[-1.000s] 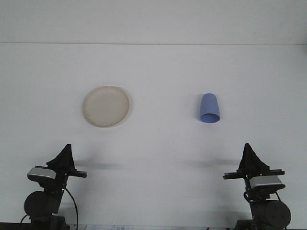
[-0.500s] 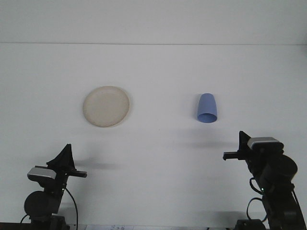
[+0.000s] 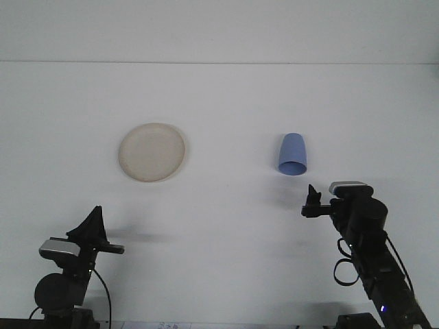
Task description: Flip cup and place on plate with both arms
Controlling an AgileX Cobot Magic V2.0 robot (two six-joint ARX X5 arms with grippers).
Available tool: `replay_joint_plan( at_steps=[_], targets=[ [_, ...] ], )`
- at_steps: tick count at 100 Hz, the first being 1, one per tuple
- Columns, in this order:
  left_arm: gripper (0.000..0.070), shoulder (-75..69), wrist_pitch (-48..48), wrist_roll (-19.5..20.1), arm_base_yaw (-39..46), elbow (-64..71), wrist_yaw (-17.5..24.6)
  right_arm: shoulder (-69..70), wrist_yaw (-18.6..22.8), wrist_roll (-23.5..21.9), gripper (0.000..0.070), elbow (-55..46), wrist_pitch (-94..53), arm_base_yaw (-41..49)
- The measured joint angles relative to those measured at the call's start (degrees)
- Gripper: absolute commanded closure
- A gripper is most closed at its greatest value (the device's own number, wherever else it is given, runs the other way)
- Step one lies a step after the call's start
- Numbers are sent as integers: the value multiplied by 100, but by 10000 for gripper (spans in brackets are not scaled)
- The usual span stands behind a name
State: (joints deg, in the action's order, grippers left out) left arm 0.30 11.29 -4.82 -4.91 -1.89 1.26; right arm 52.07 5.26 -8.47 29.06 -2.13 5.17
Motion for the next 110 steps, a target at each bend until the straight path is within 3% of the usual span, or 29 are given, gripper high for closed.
replay_joint_plan(
  at_steps=[26, 57, 82, 86, 89, 98, 110],
  targets=[
    [687, 0, 0, 0, 0, 0, 0, 927, -431, 79, 159, -564, 1930, 518],
    [687, 0, 0, 0, 0, 0, 0, 2706, -531, 356, 159, -564, 3971, 533],
    [687, 0, 0, 0, 0, 0, 0, 3978, -511, 634, 163, 146, 4802, 297],
    [687, 0, 0, 0, 2, 0, 0, 4142, -420, 656, 215, 323, 4815, 236],
    [687, 0, 0, 0, 2, 0, 0, 4264, -382, 658, 295, 452, 4817, 197],
    [687, 0, 0, 0, 0, 0, 0, 4553, -378, 658, 700, 776, 4784, 109],
    [687, 0, 0, 0, 0, 0, 0, 4597, -234, 684, 696, 896, 4671, 111]
  ],
)
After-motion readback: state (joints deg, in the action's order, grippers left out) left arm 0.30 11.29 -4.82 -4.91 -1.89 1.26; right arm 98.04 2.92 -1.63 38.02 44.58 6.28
